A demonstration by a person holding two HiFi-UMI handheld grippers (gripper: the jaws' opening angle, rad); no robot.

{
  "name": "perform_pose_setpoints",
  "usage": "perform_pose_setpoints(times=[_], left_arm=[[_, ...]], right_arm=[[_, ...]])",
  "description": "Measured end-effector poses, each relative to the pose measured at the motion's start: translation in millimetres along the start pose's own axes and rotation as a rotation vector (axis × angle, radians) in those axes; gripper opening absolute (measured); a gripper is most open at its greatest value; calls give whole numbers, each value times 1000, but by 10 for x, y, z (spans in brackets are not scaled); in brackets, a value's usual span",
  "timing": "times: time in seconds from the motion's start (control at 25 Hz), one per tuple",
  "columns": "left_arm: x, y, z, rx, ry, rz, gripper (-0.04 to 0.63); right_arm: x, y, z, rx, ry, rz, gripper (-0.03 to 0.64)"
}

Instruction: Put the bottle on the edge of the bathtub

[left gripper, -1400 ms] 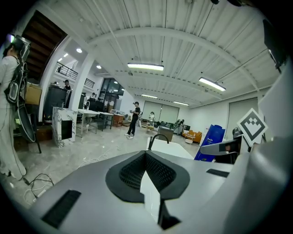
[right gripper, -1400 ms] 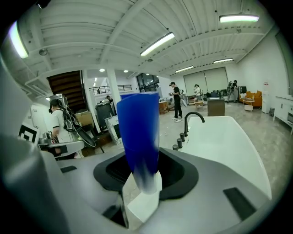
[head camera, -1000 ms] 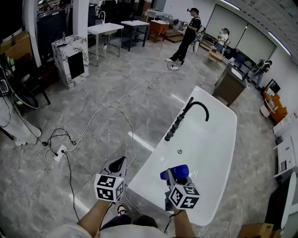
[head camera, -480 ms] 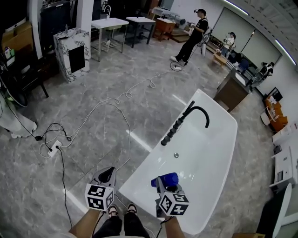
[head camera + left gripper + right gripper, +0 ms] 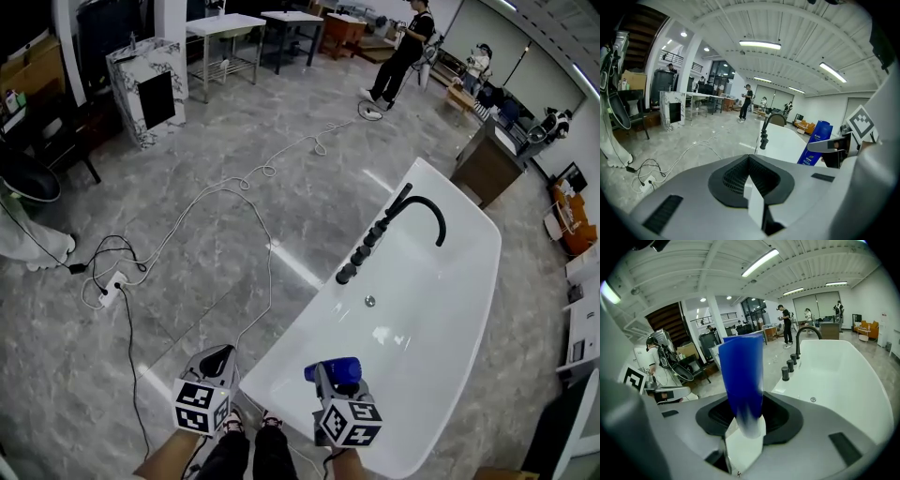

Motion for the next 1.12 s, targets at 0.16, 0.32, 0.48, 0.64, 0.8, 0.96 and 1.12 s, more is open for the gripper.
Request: perform_pose_setpoints(times=[0.16, 0.32, 0.48, 0.64, 0.8, 0.96, 1.12], left_arm=[[-158, -224, 117, 14, 10, 19, 15], [-276, -373, 197, 34, 20, 29, 15], [-397, -399, 283, 35, 35, 29, 15], [-487, -414, 332, 37, 43, 30, 15], [-563, -478, 406, 48, 53, 38, 15], [-707, -551, 452, 52, 52, 50, 15], [-897, -554, 515, 59, 26, 50, 15]], right_arm=[[-197, -160, -40, -13, -8, 14, 175], [-328, -272, -80, -20, -11, 34, 175], [-470, -318, -139, -15, -7, 51, 175], [-597, -324, -193, -9, 0, 61, 175], [-794, -286, -214, -2, 10, 58, 175], [-1027, -211, -276, 2, 9, 43, 175], [-1269, -151, -304, 35, 9, 35, 175]])
Point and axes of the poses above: the fingertips, and each gripper's own axes: x backward along the fingers, z to its left, y out of its top, the point moved 2 cm from there along x, backward along the fingers, and after that the axes turned 11 degrees about -y, right-handed, at the moved point
